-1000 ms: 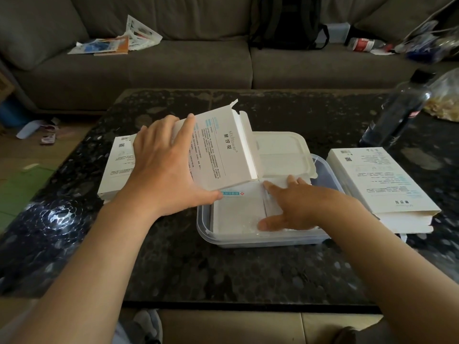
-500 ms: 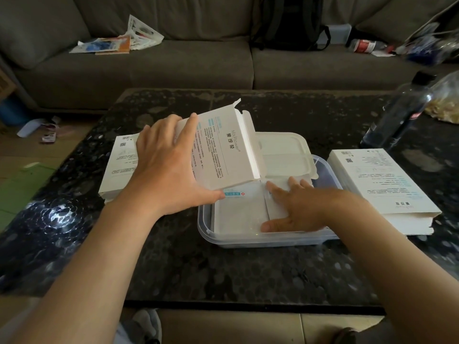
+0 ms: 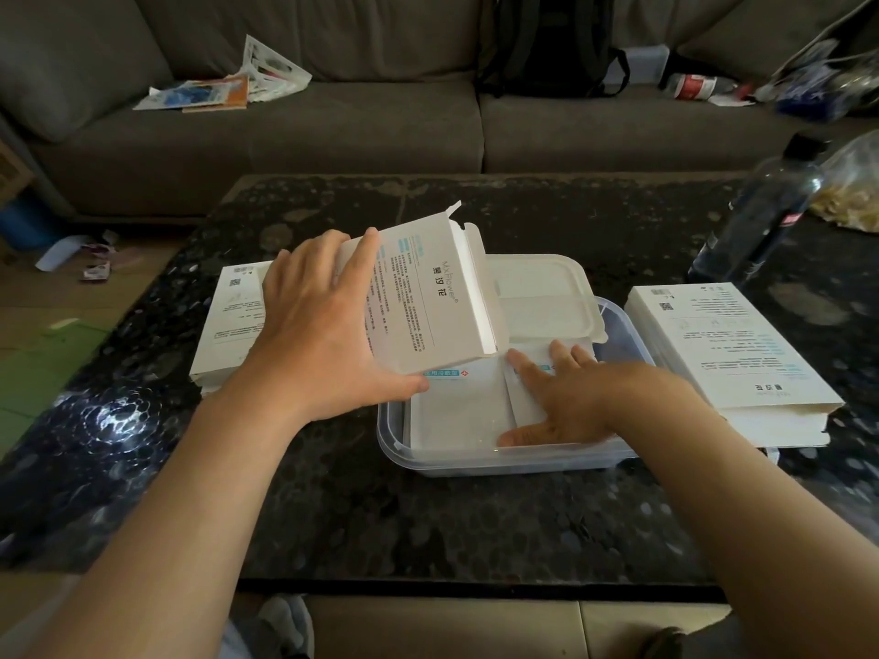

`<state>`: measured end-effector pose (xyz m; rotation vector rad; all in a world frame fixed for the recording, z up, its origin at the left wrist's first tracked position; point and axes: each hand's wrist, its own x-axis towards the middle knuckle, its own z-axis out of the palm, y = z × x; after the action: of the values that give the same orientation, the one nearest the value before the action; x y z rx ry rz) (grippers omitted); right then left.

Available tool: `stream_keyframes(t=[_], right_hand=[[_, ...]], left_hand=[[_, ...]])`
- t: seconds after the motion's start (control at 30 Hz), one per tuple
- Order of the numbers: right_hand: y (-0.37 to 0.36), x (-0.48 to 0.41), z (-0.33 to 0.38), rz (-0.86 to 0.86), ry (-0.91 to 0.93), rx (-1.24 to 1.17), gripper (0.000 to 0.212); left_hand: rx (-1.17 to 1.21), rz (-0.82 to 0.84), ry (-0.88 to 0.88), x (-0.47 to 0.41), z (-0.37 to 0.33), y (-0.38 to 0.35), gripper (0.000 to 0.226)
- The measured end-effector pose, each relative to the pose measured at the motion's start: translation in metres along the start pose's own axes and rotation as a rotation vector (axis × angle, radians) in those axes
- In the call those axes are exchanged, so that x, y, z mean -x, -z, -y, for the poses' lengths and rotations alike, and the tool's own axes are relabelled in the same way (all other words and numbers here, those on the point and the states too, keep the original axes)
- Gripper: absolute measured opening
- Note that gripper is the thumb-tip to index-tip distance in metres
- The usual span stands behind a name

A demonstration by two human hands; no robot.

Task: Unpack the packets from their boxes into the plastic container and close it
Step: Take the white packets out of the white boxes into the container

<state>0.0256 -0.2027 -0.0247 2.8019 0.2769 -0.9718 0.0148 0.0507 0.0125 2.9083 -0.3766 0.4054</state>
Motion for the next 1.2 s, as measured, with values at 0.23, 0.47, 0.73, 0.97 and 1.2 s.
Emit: stream_keyframes(t=[0.23,0.47,0.73,0.97,1.2], right_hand=[[0.047,0.04,-0.014,-0.414,0.146,-0.529,0.042],[0.06,0.068,0.003,-0.513,0.451,-0.958,0.01],[0.054,0.053,0.01,-0.23,0.471,-0.775,0.04],[0.054,0.056,0.006,-0.291,0.457,-0.849,0.039],[0.065,0.085,-0.003,-0.569,0.607,-1.116,0.025]], left_hand=[[0.107,0.036,-0.051,-0.002,0.002,0.004,0.138],[0.129,0.001,-0.114,-0.003,-0.006,0.003,0.134],[0.092,0.002,-0.195,0.002,-0.01,-0.001,0.13],[0.11,-0.013,-0.178,-0.001,-0.01,0.0,0.13],[0.367,-0.053,-0.158,0.0,-0.003,0.019,0.134]])
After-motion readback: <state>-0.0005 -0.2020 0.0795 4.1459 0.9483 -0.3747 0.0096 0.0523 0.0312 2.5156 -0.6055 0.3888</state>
